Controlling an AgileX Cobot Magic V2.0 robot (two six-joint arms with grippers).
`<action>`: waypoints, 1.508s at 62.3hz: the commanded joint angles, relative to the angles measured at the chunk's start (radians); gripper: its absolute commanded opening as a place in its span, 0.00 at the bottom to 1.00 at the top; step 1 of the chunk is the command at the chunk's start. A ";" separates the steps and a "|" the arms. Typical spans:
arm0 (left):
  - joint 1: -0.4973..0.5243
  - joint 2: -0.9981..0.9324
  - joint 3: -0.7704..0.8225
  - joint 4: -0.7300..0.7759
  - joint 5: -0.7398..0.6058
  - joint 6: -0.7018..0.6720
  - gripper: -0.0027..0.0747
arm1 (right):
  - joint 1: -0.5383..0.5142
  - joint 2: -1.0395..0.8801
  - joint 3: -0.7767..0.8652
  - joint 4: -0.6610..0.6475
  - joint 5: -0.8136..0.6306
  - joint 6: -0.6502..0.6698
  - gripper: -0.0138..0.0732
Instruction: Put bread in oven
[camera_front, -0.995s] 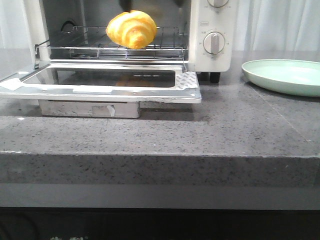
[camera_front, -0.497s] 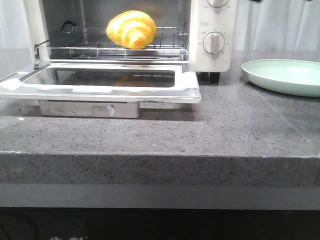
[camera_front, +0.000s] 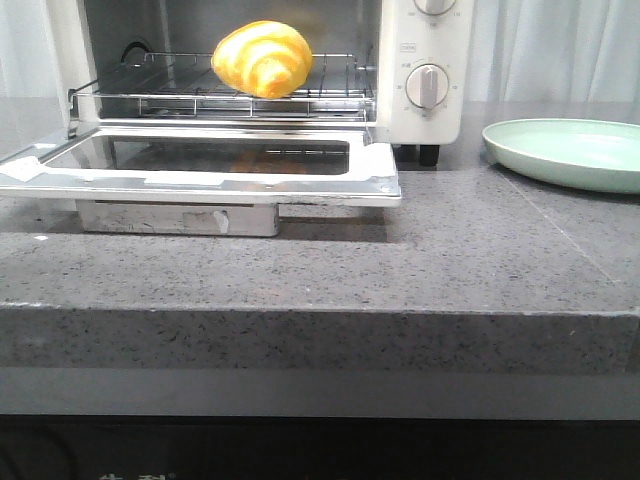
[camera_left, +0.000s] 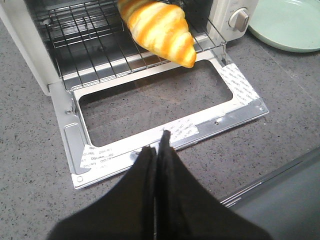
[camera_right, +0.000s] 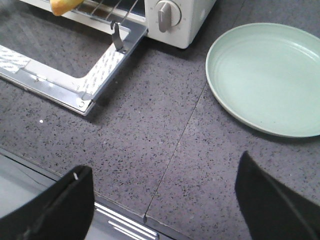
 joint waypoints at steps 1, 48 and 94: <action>0.002 -0.007 -0.026 0.000 -0.071 -0.009 0.01 | -0.007 -0.065 0.005 -0.002 -0.100 -0.011 0.84; 0.002 -0.007 -0.026 0.000 -0.050 -0.009 0.01 | -0.007 -0.115 0.019 -0.002 -0.136 -0.011 0.08; 0.146 -0.224 0.280 -0.047 -0.335 -0.009 0.01 | -0.007 -0.115 0.019 -0.003 -0.136 -0.011 0.08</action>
